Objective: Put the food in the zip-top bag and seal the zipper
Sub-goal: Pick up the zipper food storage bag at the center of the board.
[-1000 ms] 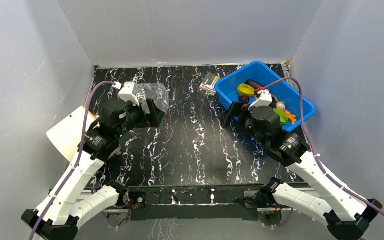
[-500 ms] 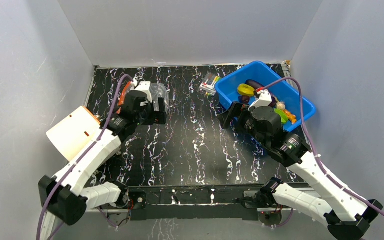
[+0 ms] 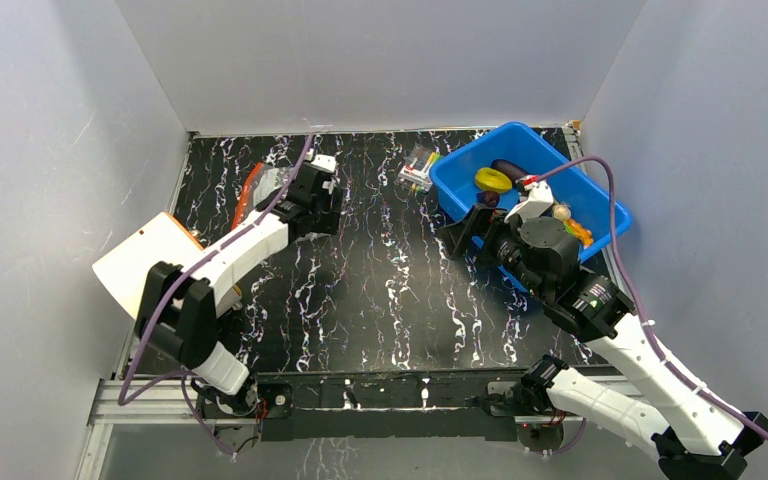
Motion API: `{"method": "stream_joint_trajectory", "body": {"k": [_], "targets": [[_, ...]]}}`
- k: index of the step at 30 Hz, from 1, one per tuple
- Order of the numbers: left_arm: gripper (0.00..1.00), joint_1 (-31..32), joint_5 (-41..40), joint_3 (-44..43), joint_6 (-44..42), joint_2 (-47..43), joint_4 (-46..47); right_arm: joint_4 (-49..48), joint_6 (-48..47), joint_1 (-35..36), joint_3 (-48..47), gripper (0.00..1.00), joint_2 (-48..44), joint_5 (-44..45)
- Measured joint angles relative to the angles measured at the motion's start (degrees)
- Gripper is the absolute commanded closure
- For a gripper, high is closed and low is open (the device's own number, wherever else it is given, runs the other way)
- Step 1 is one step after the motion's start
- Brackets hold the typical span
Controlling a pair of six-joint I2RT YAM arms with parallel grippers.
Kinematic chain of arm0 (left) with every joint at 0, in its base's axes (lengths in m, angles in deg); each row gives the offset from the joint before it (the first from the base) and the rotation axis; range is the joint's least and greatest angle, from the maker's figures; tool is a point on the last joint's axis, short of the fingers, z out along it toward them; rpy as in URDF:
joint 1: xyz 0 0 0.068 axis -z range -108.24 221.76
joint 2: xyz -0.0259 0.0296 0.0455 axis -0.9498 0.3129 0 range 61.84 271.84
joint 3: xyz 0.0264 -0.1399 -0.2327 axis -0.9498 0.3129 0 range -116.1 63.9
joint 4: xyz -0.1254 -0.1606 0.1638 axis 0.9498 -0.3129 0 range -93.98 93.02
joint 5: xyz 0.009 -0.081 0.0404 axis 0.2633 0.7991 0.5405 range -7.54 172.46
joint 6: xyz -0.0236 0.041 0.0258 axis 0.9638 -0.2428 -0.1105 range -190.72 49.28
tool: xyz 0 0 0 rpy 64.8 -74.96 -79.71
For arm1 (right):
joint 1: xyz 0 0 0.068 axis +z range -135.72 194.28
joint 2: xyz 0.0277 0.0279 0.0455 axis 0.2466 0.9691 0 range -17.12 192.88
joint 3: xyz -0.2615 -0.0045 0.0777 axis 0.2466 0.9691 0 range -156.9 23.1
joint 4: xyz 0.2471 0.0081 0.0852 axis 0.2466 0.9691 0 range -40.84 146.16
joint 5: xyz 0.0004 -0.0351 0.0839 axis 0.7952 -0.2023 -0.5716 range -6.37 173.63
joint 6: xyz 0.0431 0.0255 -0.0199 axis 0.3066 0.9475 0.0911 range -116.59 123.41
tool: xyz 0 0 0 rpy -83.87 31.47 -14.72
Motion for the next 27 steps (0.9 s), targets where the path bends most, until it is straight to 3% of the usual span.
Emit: {"method": "stream_joint_trajectory", "body": {"k": [8,19,25,27], "targets": [[0.42,0.0,-0.3,-3.7,-4.9,11.1,5.1,-0.1,-0.2,0.0,0.0,0.02,0.2,-0.3],[0.52,0.0,-0.6,-5.5,-8.5,18.7,9.9,-1.1,-0.2,0.0,0.0,0.02,0.2,-0.8],[0.7,0.0,-1.0,-6.4,-9.4,21.6,11.1,-1.0,0.1,0.0,0.0,0.03,0.2,-0.8],[0.8,0.0,-1.0,-6.4,-9.6,21.7,11.2,-1.0,0.1,0.0,0.0,0.03,0.1,-0.8]]}}
